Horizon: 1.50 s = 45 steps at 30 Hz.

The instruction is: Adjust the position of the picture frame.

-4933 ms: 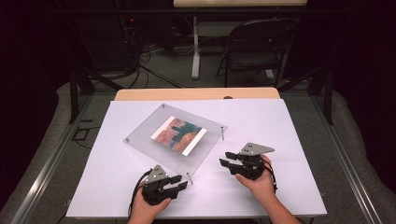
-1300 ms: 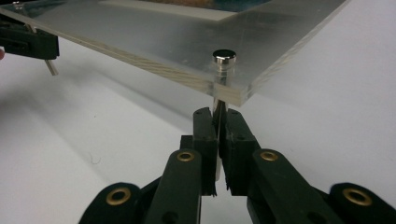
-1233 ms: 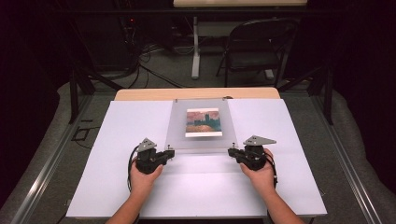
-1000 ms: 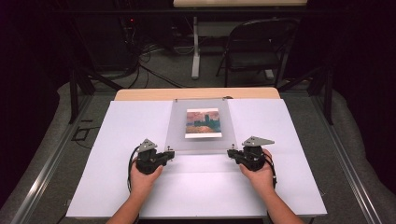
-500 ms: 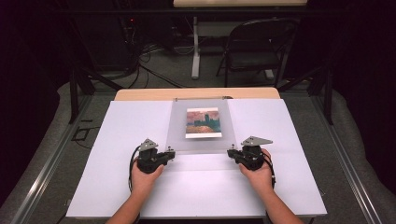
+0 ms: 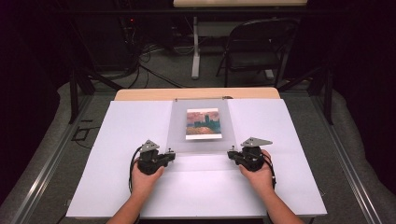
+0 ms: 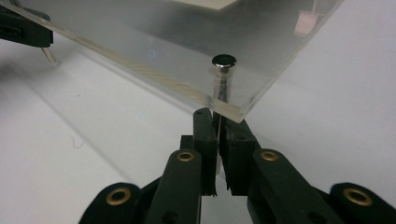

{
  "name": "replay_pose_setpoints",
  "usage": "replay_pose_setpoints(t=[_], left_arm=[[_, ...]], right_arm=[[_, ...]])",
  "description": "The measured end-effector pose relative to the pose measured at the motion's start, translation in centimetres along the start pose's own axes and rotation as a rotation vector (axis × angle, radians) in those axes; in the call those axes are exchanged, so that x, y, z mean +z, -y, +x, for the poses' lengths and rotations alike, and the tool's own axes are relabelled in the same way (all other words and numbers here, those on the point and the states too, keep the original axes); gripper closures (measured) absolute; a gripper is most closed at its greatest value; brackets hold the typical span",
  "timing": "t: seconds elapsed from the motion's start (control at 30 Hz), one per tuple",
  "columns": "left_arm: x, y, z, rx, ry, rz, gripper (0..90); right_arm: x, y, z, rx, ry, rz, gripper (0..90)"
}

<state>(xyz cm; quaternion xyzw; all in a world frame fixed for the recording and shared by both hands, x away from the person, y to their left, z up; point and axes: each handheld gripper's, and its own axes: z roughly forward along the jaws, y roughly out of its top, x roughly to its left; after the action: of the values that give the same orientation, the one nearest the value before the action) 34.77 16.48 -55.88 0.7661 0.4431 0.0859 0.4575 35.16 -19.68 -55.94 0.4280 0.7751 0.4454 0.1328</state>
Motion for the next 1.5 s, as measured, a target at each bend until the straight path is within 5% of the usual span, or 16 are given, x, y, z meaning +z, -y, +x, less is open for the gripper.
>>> replay_pose_setpoints(t=[0.83,1.07,1.37,1.5], left_arm=[[-0.1,0.5,0.2,-0.016,0.007,0.006,82.0],[-0.2,0.5,-0.5,0.012,-0.006,-0.002,72.9],[-0.8,0.8,-1.2,0.031,-0.033,-0.014,45.1],[-1.2,0.8,-1.3,0.036,-0.038,-0.023,42.5]], right_arm=[[0.1,0.5,0.0,0.018,-0.024,0.022,83.2],[-0.3,0.4,0.3,0.013,-0.021,0.011,74.5],[-0.4,0.1,1.8,-0.091,0.045,0.008,44.3],[-0.5,0.2,2.1,-0.114,0.063,0.019,41.6]])
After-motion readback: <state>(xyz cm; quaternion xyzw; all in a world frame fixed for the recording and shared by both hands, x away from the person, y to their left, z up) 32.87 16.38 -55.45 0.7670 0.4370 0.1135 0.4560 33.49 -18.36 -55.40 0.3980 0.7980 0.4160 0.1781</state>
